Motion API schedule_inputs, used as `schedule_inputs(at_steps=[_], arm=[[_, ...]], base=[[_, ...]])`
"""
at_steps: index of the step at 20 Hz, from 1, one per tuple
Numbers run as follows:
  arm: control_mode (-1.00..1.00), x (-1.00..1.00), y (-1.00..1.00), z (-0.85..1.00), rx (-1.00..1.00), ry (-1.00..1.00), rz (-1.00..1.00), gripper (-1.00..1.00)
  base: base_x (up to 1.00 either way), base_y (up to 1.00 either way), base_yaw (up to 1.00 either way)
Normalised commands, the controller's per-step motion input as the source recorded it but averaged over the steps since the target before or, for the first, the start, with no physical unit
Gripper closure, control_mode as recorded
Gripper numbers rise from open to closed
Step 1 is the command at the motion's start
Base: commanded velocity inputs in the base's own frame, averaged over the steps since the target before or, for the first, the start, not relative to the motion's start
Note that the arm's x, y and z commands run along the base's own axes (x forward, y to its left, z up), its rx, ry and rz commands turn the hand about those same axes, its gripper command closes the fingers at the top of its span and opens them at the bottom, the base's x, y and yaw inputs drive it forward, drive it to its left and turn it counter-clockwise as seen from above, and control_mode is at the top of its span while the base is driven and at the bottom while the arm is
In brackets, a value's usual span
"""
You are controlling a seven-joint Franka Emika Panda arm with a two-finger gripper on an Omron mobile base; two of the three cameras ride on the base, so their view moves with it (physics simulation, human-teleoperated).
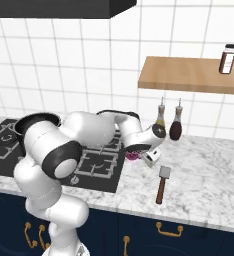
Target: Put the cucumber and onion in the pot. Retrieve the spatula and lightly stir the vegetables in the pot.
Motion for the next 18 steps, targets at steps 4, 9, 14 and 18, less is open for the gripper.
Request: schedule_inputs(at_steps=[4,9,14,18], arm=[[-1.00,-0.66,1.00,0.50,-0.21,-0.14,0.00,1.00],[-1.00,-0.39,0.98,0.96,-0.20,-0.06,0.00,1.00],[-1.00,-0.25,0.90,1.00,-0.14,0.00,0.00,1.00],[-1.00,-0.12,0.92,1.00,-0.13,0.01,0.00,1.00]], base=[[0.00,0.00,0.00],[0.00,0.00,0.00],[0.00,0.00,0.00],[0.00,0.00,0.00]])
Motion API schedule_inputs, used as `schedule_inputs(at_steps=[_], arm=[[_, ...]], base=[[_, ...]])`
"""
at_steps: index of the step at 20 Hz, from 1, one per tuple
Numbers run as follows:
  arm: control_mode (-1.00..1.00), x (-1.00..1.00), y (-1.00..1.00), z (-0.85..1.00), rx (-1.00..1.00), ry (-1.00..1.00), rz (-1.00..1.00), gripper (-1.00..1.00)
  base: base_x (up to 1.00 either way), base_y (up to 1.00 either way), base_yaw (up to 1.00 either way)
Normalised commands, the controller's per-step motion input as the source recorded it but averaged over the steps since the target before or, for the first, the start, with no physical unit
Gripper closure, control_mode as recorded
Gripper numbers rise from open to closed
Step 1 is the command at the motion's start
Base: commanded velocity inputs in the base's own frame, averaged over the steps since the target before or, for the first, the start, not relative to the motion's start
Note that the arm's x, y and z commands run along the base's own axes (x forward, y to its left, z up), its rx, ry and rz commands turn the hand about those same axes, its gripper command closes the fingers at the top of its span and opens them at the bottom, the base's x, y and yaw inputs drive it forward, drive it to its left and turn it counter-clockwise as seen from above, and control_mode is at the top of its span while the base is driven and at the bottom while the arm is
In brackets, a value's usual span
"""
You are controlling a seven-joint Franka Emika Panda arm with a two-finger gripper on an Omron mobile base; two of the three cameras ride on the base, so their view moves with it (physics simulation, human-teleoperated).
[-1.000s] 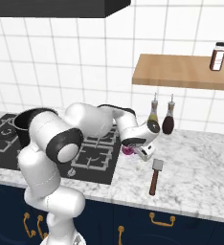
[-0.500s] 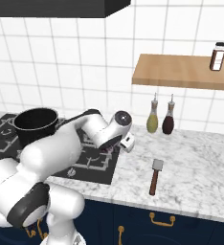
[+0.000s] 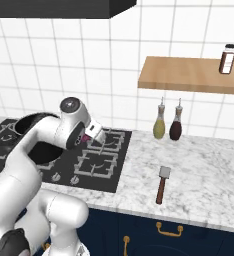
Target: Put the cucumber and onion in the pot. Retrieve the spatula and lightly stir the vegetables in the pot.
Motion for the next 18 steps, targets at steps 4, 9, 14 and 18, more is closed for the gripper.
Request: schedule_inputs(at_steps=[4,9,14,18], arm=[[-1.00,0.00,0.90,0.88,-0.12,0.01,0.00,1.00],[-1.00,0.00,0.89,0.64,-0.11,0.00,0.00,1.00],[-1.00,0.10,0.92,0.01,-0.11,0.01,0.00,1.00],[-1.00,0.42,0.72,-0.23,-0.07,0.11,0.00,1.00]], base=[[0.00,0.00,0.00],[0.00,0.00,0.00],[0.00,0.00,0.00],[0.00,0.00,0.00]])
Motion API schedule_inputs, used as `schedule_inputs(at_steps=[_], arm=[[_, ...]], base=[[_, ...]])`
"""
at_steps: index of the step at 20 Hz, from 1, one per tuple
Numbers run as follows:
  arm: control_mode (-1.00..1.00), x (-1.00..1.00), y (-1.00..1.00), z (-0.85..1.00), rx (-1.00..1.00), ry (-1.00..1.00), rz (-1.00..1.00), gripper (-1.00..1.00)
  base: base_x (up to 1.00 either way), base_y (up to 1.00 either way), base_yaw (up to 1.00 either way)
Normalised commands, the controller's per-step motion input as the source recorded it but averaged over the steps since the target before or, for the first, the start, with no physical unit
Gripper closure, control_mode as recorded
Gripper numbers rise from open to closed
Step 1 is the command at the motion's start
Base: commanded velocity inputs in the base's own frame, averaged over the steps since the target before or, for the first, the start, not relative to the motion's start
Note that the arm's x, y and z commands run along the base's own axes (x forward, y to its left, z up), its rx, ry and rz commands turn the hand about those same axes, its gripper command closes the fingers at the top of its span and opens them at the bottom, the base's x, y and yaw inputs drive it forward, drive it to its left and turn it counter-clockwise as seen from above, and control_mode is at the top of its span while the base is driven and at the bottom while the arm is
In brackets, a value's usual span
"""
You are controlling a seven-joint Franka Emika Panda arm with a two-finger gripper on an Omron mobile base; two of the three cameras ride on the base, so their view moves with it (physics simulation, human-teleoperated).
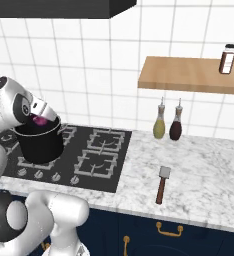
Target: Put the cucumber and onion in the pot. Retrieve the spatula and lightly stir the vegetables in the pot.
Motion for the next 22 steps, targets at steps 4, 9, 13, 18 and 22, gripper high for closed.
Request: schedule_inputs(at_steps=[4,9,13,18,22], arm=[[-1.00,0.38,0.56,-0.46,-0.03,0.15,0.00,1.00],[-1.00,0.52,0.46,-0.52,0.00,0.13,0.00,1.00],[-1.00,0.29,0.35,-0.49,-0.01,0.05,0.00,1.00],[-1.00,0.02,0.09,-0.45,0.00,0.00,0.00,1.00],[-1.00,0.20,0.00,-0.50,0.00,0.00,0.00,-1.00]], base=[[0.00,0.00,0.00],[0.00,0.00,0.00],[0.00,0.00,0.00],[0.00,0.00,0.00],[0.00,0.00,0.00]])
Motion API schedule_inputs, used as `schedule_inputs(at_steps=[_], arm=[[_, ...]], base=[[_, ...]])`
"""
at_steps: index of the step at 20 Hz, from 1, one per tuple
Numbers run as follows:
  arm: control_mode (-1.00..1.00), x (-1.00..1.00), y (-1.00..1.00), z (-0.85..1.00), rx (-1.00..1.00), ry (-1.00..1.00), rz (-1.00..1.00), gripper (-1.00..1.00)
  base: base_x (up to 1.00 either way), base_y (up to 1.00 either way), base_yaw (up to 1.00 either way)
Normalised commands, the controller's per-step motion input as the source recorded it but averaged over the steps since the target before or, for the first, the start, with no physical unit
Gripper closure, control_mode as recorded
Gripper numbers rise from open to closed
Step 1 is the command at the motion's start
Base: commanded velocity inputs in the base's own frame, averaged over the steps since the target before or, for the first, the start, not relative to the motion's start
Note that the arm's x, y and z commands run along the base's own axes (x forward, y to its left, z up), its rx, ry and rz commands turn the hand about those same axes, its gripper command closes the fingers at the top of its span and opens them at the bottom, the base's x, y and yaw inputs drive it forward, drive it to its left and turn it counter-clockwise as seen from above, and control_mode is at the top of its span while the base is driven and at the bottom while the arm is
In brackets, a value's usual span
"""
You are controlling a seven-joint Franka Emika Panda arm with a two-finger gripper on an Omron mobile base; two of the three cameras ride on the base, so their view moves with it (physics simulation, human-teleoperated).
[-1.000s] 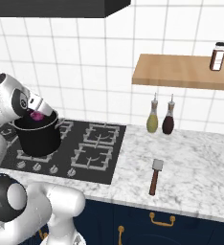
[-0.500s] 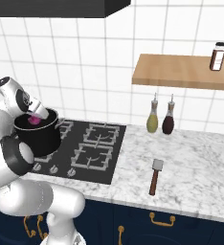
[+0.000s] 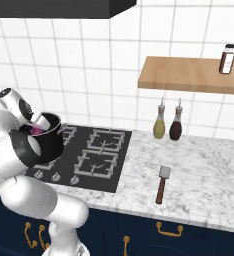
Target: Put the cucumber and onion in the pot. Retrieve the spatula and lightly stir the vegetables in the pot.
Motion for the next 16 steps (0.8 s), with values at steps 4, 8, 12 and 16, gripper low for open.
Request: schedule_inputs(at_steps=[4,8,12,16], arm=[[-1.00,0.05,-0.02,-0.15,0.00,-0.02,0.01,-1.00],[-1.00,-0.05,-0.01,0.50,0.00,-0.08,0.00,-1.00],[-1.00,-0.22,-0.06,0.82,0.02,-0.05,0.00,-1.00],[-1.00,-0.64,-0.53,0.92,0.07,-0.02,-0.01,-1.00]], base=[[0.00,0.00,0.00],[0.00,0.00,0.00],[0.00,0.00,0.00],[0.00,0.00,0.00]])
